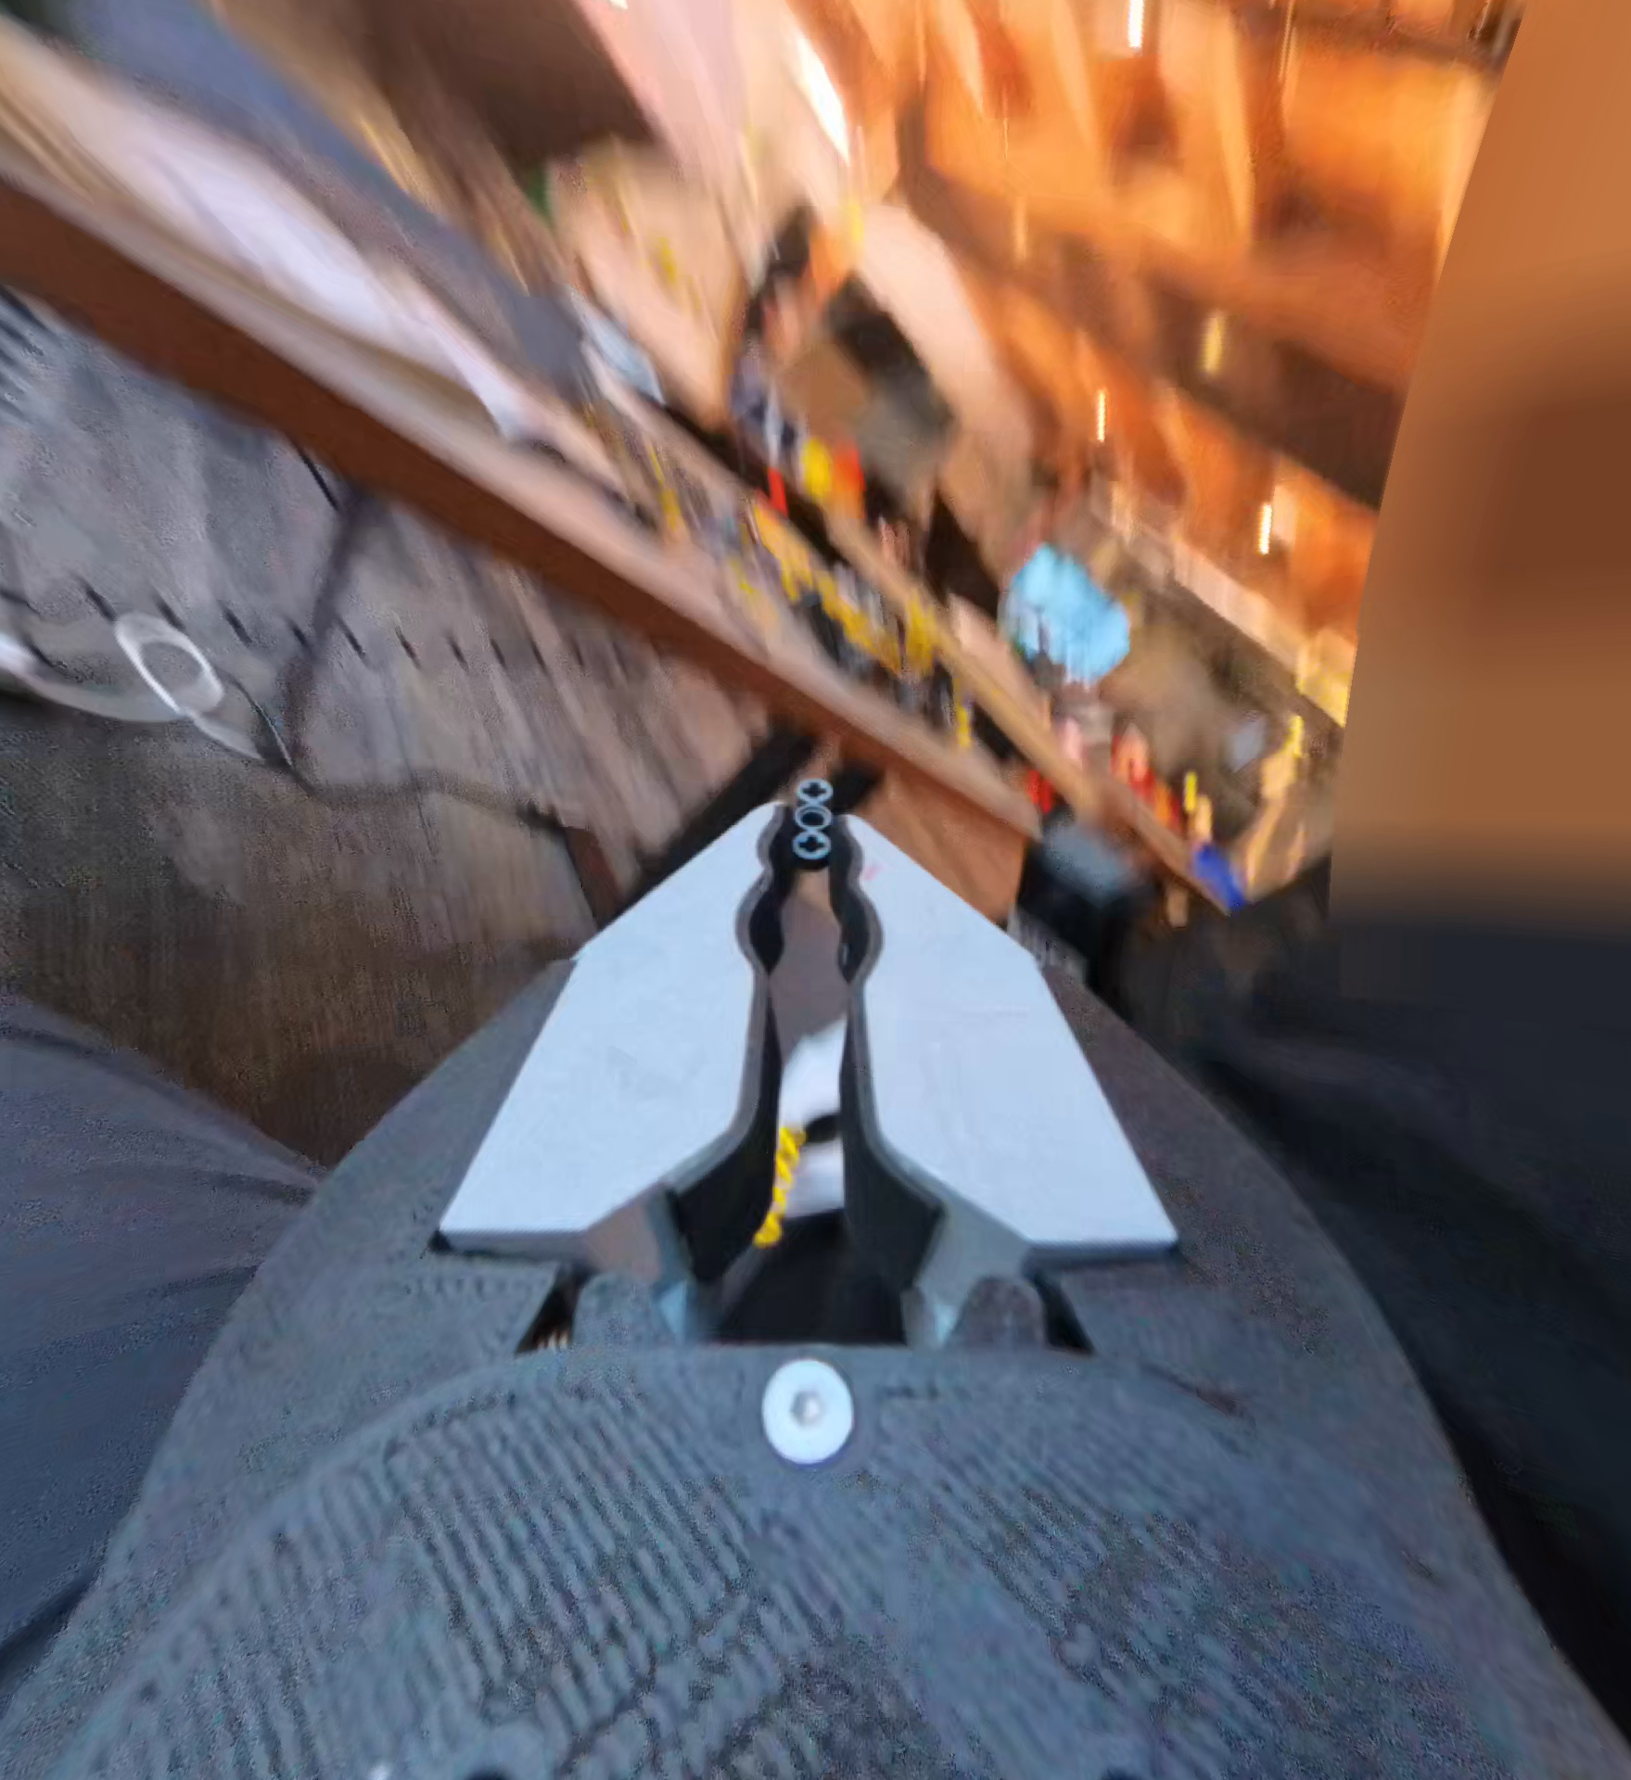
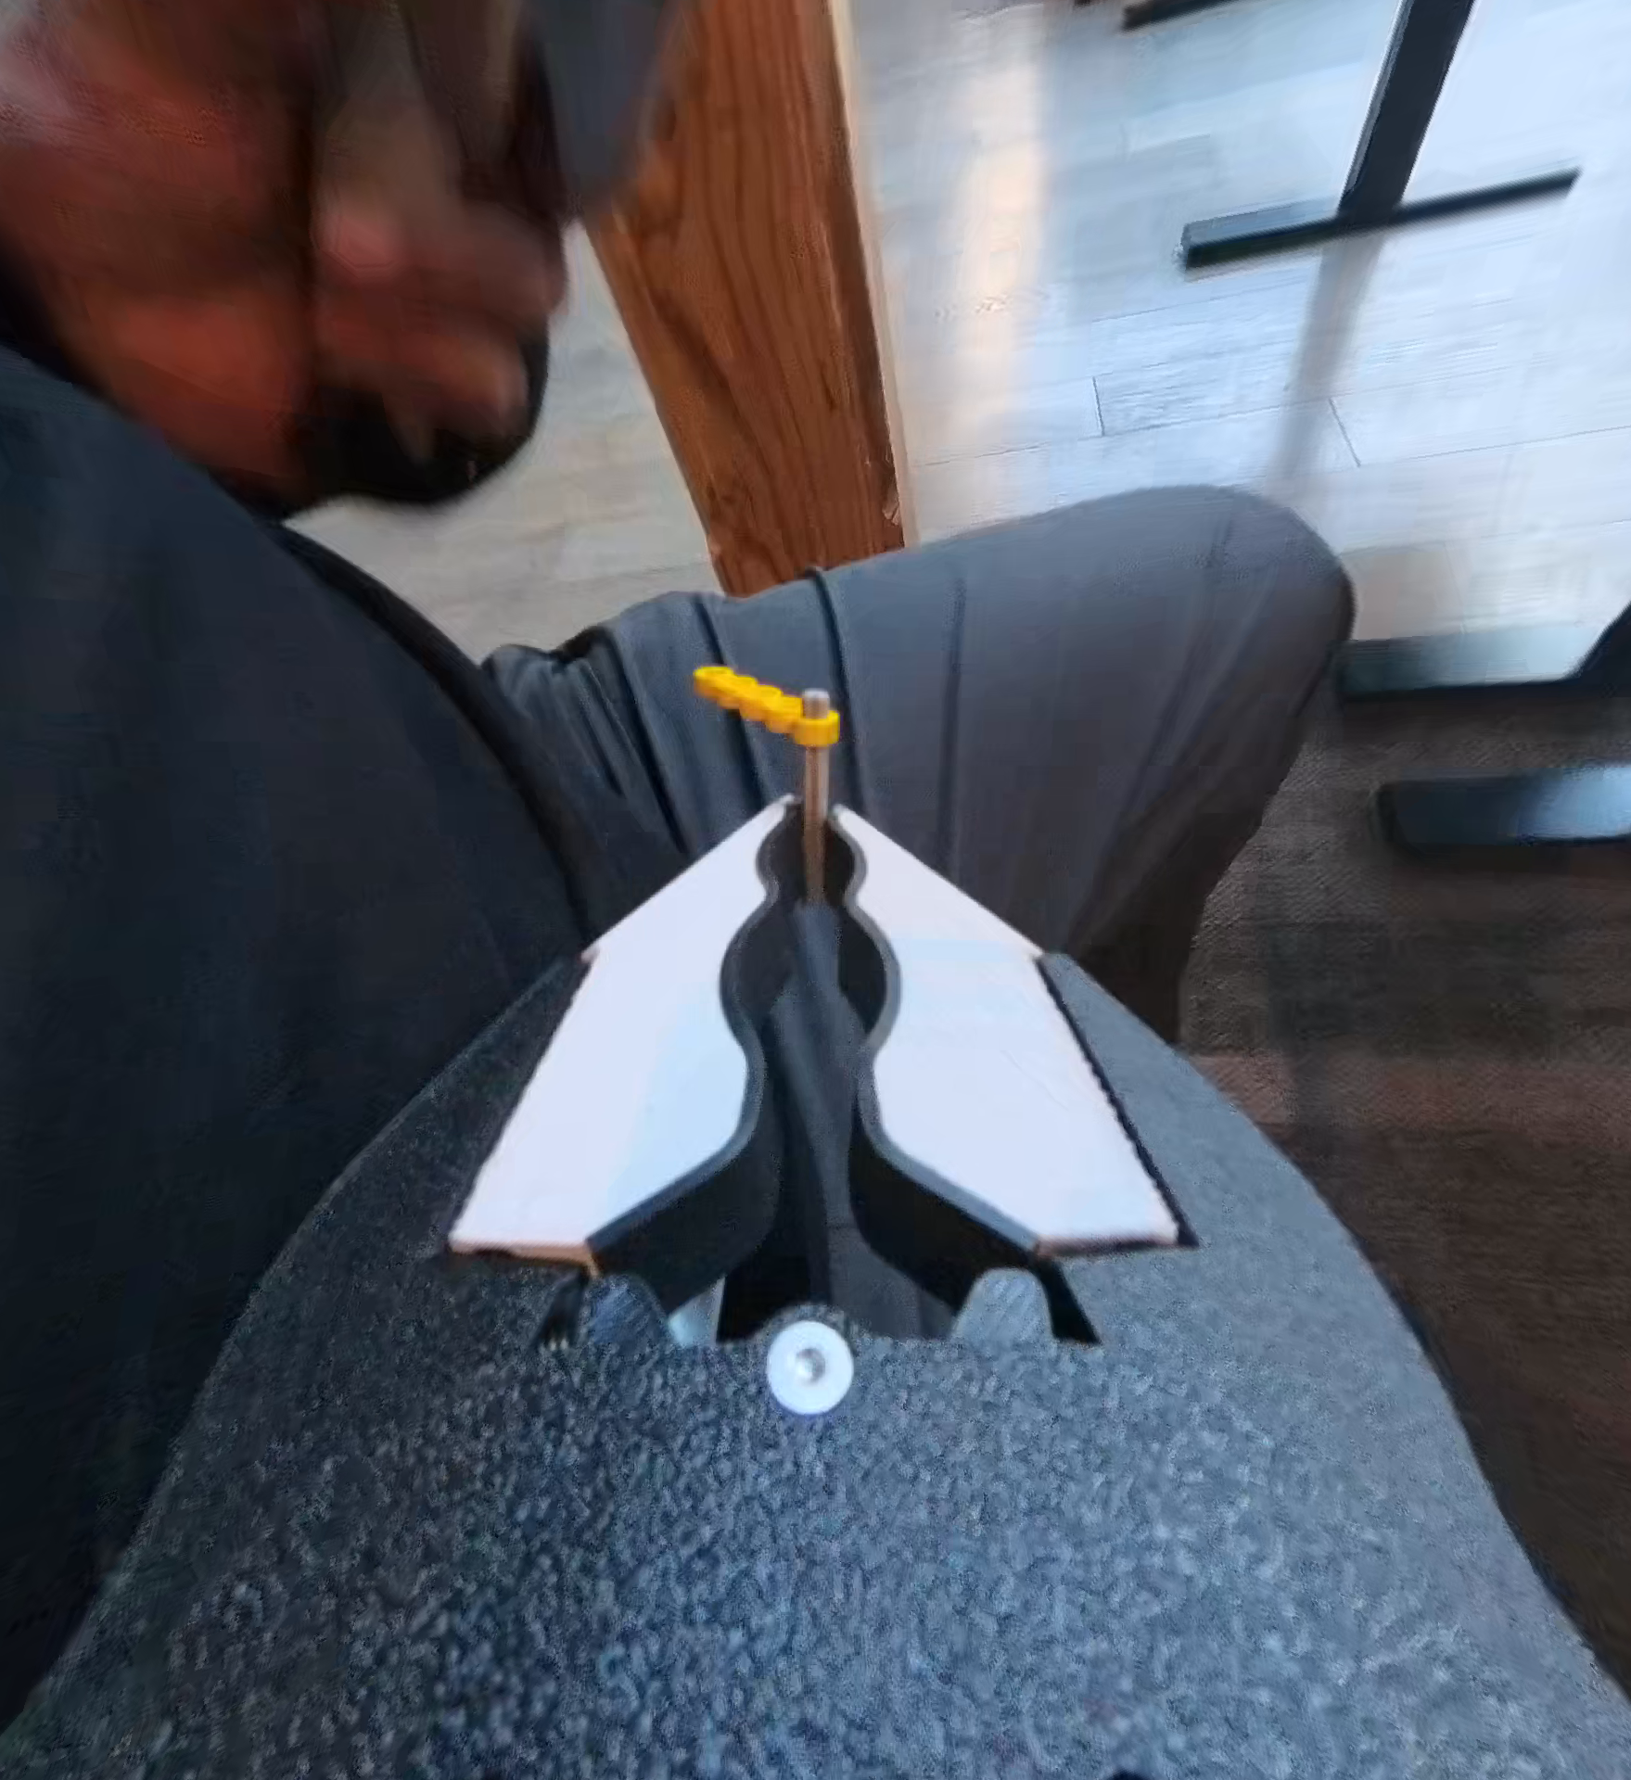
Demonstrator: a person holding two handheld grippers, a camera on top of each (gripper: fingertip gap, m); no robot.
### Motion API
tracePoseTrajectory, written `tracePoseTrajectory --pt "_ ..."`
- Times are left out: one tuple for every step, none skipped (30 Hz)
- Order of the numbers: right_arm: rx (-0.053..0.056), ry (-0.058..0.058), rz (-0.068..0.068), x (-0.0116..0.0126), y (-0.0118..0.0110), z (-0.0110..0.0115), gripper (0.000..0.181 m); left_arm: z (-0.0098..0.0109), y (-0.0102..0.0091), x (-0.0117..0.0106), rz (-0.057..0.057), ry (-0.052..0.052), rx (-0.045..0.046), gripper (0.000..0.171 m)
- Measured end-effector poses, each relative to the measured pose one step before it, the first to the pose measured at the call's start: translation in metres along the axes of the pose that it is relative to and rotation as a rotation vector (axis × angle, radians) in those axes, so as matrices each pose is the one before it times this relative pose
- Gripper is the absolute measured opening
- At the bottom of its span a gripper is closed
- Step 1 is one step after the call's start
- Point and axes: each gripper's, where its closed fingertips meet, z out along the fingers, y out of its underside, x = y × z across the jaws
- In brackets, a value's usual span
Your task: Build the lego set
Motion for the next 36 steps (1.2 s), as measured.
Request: tracePoseTrajectory --pt "0.0243 -0.0146 0.0534 0.00207 0.00046 -0.00263 0.002 -0.01669 -0.02493 -0.01649 -0.0033 -0.0353 0.04298 0.005" --pt "0.0541 -0.0118 0.0422 0.00285 -0.01144 -0.00555 0.001 -0.00349 0.00543 -0.0127 0.0803 -0.0725 -0.07345 0.005" --pt "0.029 0.0009 0.0047 0.00279 -0.00978 -0.00246 0.001 0.00784 0.0254 0.0037 0.0832 -0.0189 -0.14196 0.007" --pt "-0.0119 0.0072 -0.0157 0.00221 -0.00047 0.00206 0.001 0.01139 0.01386 0.01587 0.049 0.0385 -0.04468 0.007" --pt "-0.02 0.0101 -0.0102 0.00137 0.00381 0.00335 0.002 0.01108 0.00888 0.01467 0.0271 0.0573 -0.03705 0.007" --pt "-0.0067 0.0041 0.0013 -0.00004 0.00217 0.00111 0.002 0.00992 0.0123 0.0039 0.0132 0.019 -0.08799 0.006" --pt "0.0067 0.0013 0.0025 0.00027 -0.00135 -0.00149 0.002 0.00535 0.00523 -0.00143 0.0106 -0.0069 -0.04718 0.007" --pt "0.01 0.0121 0.0026 0.00326 -0.00263 -0.00301 0.002 -0.00019 -0.00408 0.00082 -0.0068 0.0201 0.01935 0.007" --pt "0.0086 0.019 0.0095 0.00571 -0.00223 -0.00361 0.002 -0.00081 -0.00012 0.00073 -0.0187 0.0361 -0.00999 0.007" --pt "0.0042 0.0169 0.0202 0.00631 -0.0011 -0.00351 0.002 0.0006 0.00751 -0.0028 -0.0227 0.0247 -0.06611 0.007" --pt "0.0027 0.0106 0.0206 0.00518 -0.00058 -0.00352 0.002 0.00143 0.00507 -0.00395 -0.0204 0.0125 -0.05154 0.006" --pt "0.0034 0.0118 0.013 0.00445 -0.00133 -0.00355 0.002 0.00137 -0.00134 -0.00368 -0.0114 0.0032 -0.0128 0.006" --pt "0.0083 0.0108 0.0097 0.00348 -0.00319 -0.00423 0.002 0.00258 -0.00481 -0.00131 0.0112 0.006 -0.00517 0.006" --pt "0.0176 0.0043 0.0134 0.00196 -0.00594 -0.00513 0.002 0.00484 -0.00596 -0.00043 0.0316 0.0052 -0.02145 0.006" --pt "0.0278 0.0029 0.011 0.00152 -0.00843 -0.00665 0.002 0.00668 -0.00958 -0.00199 0.0542 -0.0081 -0.02717 0.006" --pt "0.0257 0.0114 -0.0041 0.00278 -0.00928 -0.00791 0.002 0.00847 -0.01417 -0.0036 0.0735 -0.0169 -0.02516 0.006" --pt "0.0181 0.0298 -0.0222 0.00613 -0.00942 -0.00923 0.002 0.00986 -0.01857 -0.00567 0.0848 -0.0212 -0.02781 0.007" --pt "0.0144 0.0395 -0.0297 0.00886 -0.00987 -0.01027 0.002 0.01122 -0.02265 -0.00779 0.0928 -0.021 -0.02053 0.007" --pt "0.0143 0.0342 -0.0236 0.0097 -0.01013 -0.01075 0.002 0.01294 -0.02464 -0.0114 0.0912 -0.0231 -0.01093 0.007" --pt "0.0152 0.0309 -0.0125 0.01044 -0.00965 -0.01088 0.002 0.01598 -0.02303 -0.01426 0.0805 -0.0166 -0.01267 0.007" --pt "0.0142 0.0376 -0.0075 0.01191 -0.00806 -0.01088 0.002 0.01957 -0.01787 -0.01409 0.064 0.0065 -0.02604 0.007" --pt "0.0038 0.0451 -0.0052 0.01408 -0.00476 -0.01021 0.003 0.02145 -0.0123 -0.01617 0.0463 0.0126 -0.04179 0.007" --pt "-0.0043 0.0465 0.0004 0.01484 -0.00207 -0.00913 0.003 0.02113 -0.0084 -0.01987 0.0277 -0.0055 -0.04561 0.007" --pt "0.0018 0.0353 0.0043 0.01332 -0.00168 -0.00829 0.003 0.02101 -0.00541 -0.01387 0.0198 0.0263 -0.03228 0.006" --pt "0.0111 0.0202 0.008 0.01084 -0.00211 -0.00762 0.003 0.01947 -0.00191 -0.00817 0.0038 0.0561 -0.03326 0.006" --pt "0.0129 0.0125 0.0102 0.00963 -0.00161 -0.00641 0.003 0.01667 0.00156 -0.01181 -0.0071 0.0223 -0.04217 0.006" --pt "0.0066 0.0146 0.0101 0.00989 0.00019 -0.00494 0.002 0.01483 0.0041 -0.01027 0.0028 0.014 -0.03964 0.007" --pt "-0.0029 0.0148 0.0103 0.01011 0.00219 -0.00323 0.002 0.01277 0.0053 -0.0081 0.0021 0.0166 -0.03723 0.011" --pt "-0.0073 0.0122 0.0157 0.00989 0.00312 -0.00189 0.002 0.00734 -0.00377 -0.00596 -0.0149 0.0225 0.02203 0.011" --pt "0.0001 0.0056 0.0206 0.00882 0.00207 -0.00102 0.003 0.00348 -0.00446 -0.00587 -0.0288 0.017 0.02834 0.014" --pt "0.0038 0.0022 0.0231 0.0083 0.00126 -0.00017 0.003 0.00196 -0.00327 -0.00235 -0.0201 0.0352 0.01236 0.014" --pt "0.0025 0.0015 0.0223 0.00809 0.0004 0.00049 0.002 0.00118 -0.00261 -0.00241 -0.0206 0.0277 0.00698 0.017" --pt "0.0051 -0.0007 0.0194 0.00737 -0.00077 0.0011 0.003 0.00073 -0.00247 -0.0015 -0.0169 0.0269 0.00513 0.023" --pt "0.0048 -0.0058 0.0167 0.00598 -0.00144 0.00152 0.003 0.00034 -0.00246 -0.00125 -0.0129 0.0194 0.00022 0.031" --pt "0.0008 -0.0065 0.013 0.00517 -0.00108 0.00216 0.003 0.00019 -0.0014 -0.00066 -0.003 0.0159 -0.00598 0.036" --pt "-0.0021 -0.0015 0.0052 0.00508 -0.00067 0.00242 0.003 -0.00067 -0.00133 -0.0013 0.0078 0.0043 -0.00419 0.036"
